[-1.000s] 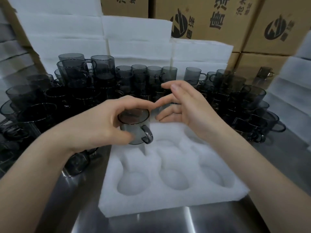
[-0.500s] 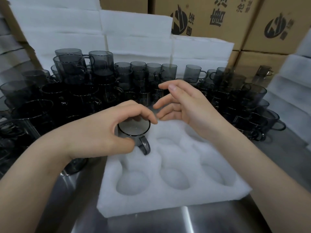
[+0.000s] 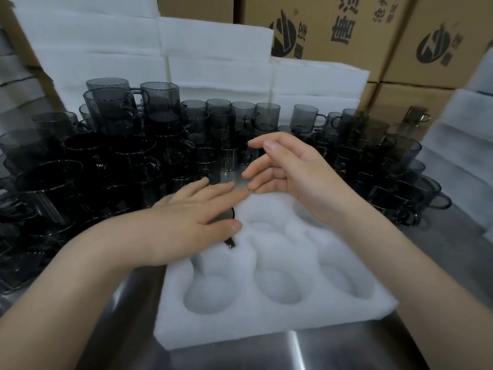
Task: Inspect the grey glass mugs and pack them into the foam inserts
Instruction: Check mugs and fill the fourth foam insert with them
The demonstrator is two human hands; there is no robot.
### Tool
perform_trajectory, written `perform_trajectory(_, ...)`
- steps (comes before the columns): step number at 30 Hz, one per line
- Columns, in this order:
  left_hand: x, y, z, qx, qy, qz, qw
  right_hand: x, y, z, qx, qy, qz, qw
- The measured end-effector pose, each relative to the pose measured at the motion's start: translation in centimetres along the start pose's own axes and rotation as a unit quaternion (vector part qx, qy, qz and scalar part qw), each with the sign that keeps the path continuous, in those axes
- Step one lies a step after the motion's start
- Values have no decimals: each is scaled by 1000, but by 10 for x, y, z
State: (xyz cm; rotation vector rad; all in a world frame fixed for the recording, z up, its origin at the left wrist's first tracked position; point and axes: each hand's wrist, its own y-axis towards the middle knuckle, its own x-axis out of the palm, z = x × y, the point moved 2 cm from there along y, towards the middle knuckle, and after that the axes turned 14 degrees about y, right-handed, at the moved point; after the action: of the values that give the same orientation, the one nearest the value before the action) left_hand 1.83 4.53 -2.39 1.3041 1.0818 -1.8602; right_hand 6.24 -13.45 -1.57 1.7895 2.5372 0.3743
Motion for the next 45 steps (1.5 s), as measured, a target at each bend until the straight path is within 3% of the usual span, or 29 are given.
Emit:
perform_trajectory(4,3,-1,2,-33,62,-13,997,2,0,0,-13,-3,6,1000)
perform_trajectory(7,6,-1,2,-49,73,12,996,-6,4,-1,-69,-83,99,989)
perform_trajectory(10,7,-3,3,-57,84,18,995,-28,8,-7,-102,-211,258,937)
perform_trajectory(12,6,-1,3,-61,85,19,994,-43,9,-10,-79,-311,302,898)
perform_trajectory(17,8,0,3,-59,45,28,997,-63,17,7,85,-479,250,837)
perform_trajectory(20,3,2,8,-58,-19,128,990,-64,18,11,124,-501,236,823)
perform_trajectory(23,2,8,11,-46,-49,251,966,-64,18,8,91,-517,249,814)
perform_trajectory(28,-1,11,8,-35,-151,391,907,-60,15,4,53,-494,252,831)
perform_trajectory(30,-2,11,8,-24,-187,411,892,-58,15,3,19,-506,236,830)
perform_trajectory(34,2,17,6,-29,-221,368,903,-43,11,-13,-83,-473,205,853)
perform_trajectory(38,2,21,3,-31,-251,343,905,-16,-3,-33,-154,-294,133,934)
perform_trajectory(41,-1,22,5,-10,-268,327,906,2,-13,-34,-148,-188,22,971)
perform_trajectory(45,-11,23,2,-15,-263,318,911,8,-15,-23,-104,-93,-75,987)
